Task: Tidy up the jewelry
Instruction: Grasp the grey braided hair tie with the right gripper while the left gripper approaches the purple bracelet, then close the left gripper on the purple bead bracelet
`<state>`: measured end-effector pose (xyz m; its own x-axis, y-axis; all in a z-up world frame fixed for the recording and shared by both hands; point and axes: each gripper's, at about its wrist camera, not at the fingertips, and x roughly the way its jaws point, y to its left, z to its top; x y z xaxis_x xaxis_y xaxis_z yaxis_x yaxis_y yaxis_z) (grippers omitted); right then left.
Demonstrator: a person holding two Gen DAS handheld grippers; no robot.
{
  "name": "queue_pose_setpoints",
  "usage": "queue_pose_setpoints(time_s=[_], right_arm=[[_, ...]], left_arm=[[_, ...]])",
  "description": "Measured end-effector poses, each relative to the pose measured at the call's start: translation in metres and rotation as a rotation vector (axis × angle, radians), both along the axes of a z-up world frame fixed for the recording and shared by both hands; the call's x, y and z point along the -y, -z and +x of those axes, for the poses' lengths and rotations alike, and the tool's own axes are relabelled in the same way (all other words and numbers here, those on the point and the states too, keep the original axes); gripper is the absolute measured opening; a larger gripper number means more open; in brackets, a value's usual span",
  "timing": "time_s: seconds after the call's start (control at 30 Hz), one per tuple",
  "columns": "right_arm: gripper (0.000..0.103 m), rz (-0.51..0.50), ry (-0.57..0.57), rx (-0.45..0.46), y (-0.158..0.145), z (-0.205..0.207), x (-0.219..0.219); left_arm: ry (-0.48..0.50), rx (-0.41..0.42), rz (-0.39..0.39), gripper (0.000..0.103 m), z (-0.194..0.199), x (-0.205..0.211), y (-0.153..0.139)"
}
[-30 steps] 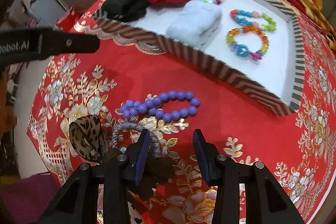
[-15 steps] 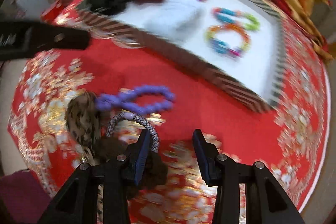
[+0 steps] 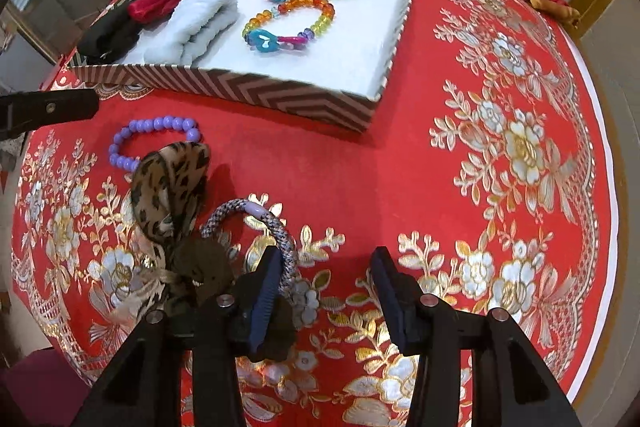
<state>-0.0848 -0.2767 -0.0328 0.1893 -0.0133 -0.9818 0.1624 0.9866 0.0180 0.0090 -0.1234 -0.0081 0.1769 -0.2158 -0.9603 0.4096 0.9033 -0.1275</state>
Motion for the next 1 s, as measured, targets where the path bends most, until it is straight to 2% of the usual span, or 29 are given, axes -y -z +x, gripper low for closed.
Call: queue_pose_setpoints(time_s=[0.1, 0.17, 0.23, 0.33, 0.47, 0.53, 0.6, 0.67, 0.73, 0.77, 0.93, 0.97, 1.0], right_arm=[[0.044, -0.007, -0.013, 0.041, -0.003, -0.02, -0.001], [0.039, -0.008, -0.01, 0.065, -0.004, -0.026, -0.001], [0.028, -0.009, 0.007, 0.083, -0.004, -0.035, 0.002], [0.017, 0.001, 0.035, 0.099, -0.01, -0.043, 0.004], [0.013, 0.034, 0.067, 0.129, -0.016, -0.048, 0.012], [0.01, 0.058, 0.077, 0.158, -0.023, -0.051, 0.021], [0.008, 0.059, 0.082, 0.185, -0.035, -0.053, 0.025], [0.007, 0.07, 0.085, 0.212, -0.045, -0.05, 0.02], [0.007, 0.077, 0.081, 0.233, -0.056, -0.049, 0.021], [0.007, 0.073, 0.075, 0.232, -0.057, -0.047, 0.02], [0.008, 0.071, 0.028, 0.187, -0.046, -0.028, 0.014], [0.01, 0.065, 0.004, 0.168, -0.041, -0.024, 0.013], [0.02, 0.057, -0.011, 0.154, -0.034, -0.017, 0.016]], left_arm=[[0.011, -0.005, 0.032, 0.045, -0.001, 0.002, 0.009], [0.021, -0.008, 0.058, 0.045, -0.001, 0.003, 0.017], [0.033, -0.003, 0.08, 0.045, -0.001, 0.005, 0.024], [0.053, 0.013, 0.111, 0.045, -0.002, 0.012, 0.032], [0.065, 0.04, 0.153, 0.045, 0.0, 0.02, 0.042], [0.063, 0.054, 0.137, 0.045, 0.001, 0.022, 0.042], [0.068, 0.063, 0.131, 0.045, 0.001, 0.024, 0.042], [0.079, 0.074, 0.106, 0.035, 0.0, 0.026, 0.042], [0.101, 0.086, 0.096, 0.018, -0.004, 0.03, 0.04], [0.109, 0.086, 0.095, 0.014, -0.007, 0.033, 0.04], [0.096, 0.048, 0.07, 0.009, -0.008, 0.026, 0.039], [0.09, 0.044, 0.062, 0.009, -0.01, 0.021, 0.037], [0.085, 0.045, 0.058, 0.008, -0.012, 0.017, 0.035]])
